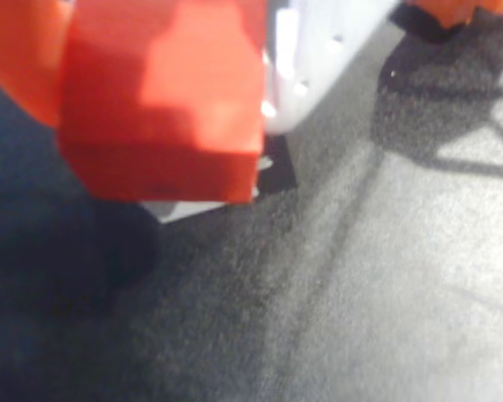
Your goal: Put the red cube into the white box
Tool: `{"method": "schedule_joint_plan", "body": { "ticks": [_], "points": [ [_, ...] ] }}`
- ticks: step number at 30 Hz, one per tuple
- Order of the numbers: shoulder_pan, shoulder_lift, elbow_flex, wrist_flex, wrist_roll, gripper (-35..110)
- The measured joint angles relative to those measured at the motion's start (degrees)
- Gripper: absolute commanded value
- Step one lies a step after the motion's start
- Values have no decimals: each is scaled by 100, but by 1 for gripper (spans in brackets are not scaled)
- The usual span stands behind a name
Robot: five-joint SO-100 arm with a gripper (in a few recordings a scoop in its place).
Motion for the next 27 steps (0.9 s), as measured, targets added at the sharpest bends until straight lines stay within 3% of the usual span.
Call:
{"method": "schedule_joint_plan", "body": {
  "ticks": [16, 27],
  "points": [
    [1222, 853, 589, -9, -589, 0],
    [1450, 809, 967, -158, -615, 0]
  ]
}}
